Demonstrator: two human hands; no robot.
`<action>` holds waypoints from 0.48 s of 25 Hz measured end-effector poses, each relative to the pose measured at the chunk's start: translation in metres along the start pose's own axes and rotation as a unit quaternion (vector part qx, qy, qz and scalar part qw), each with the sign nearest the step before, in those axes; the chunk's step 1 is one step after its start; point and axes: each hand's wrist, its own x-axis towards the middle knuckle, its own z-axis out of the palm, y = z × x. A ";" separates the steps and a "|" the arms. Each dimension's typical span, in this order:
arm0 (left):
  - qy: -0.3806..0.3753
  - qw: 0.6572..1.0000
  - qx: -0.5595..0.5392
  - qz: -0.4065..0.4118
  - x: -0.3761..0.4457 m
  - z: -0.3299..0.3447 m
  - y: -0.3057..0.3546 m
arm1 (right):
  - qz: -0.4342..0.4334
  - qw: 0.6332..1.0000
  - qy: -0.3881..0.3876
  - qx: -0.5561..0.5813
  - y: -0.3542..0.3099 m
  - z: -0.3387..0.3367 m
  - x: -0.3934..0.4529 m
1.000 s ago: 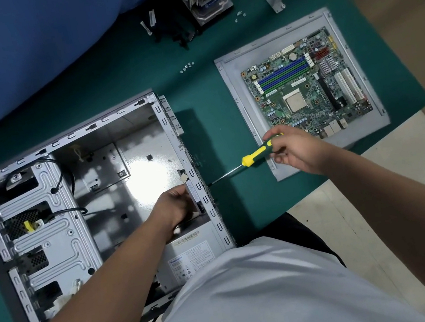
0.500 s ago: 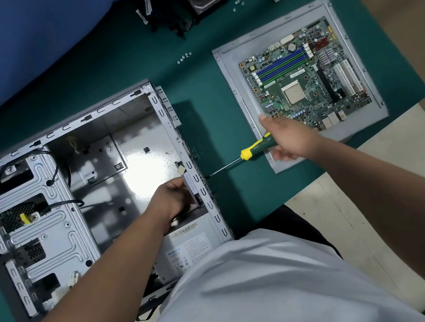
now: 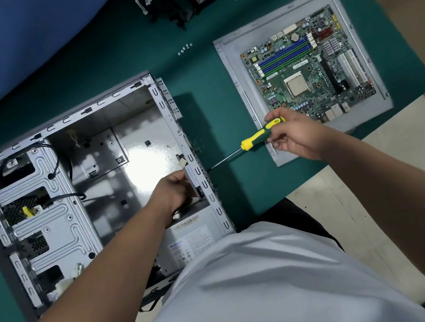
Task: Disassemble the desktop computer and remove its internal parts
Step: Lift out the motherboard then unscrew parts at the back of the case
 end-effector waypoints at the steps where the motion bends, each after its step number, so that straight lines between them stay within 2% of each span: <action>1: 0.002 1.000 -0.002 0.001 -0.002 0.000 0.001 | 0.004 0.999 -0.011 0.035 0.002 0.000 0.000; 2: 0.006 1.000 0.000 -0.001 -0.003 0.000 0.001 | 0.028 0.998 -0.019 0.050 -0.001 0.002 -0.004; 3: 0.008 1.000 -0.001 -0.001 -0.004 0.000 0.002 | 0.041 0.999 -0.009 -0.001 0.000 0.001 -0.003; 5: 0.011 1.000 -0.008 -0.007 -0.005 0.001 0.004 | 0.006 0.983 0.043 -0.176 0.003 0.003 0.000; 6: 0.012 1.000 -0.013 -0.011 -0.005 0.001 0.005 | -0.015 0.983 0.060 -0.170 0.004 0.004 0.004; 10: 0.016 1.000 0.005 -0.009 -0.008 0.003 0.007 | -0.008 1.000 0.009 0.012 0.000 0.004 0.003; 12: 0.021 1.000 0.010 -0.005 -0.009 0.002 0.008 | 0.017 0.998 0.011 -0.057 -0.003 0.004 0.000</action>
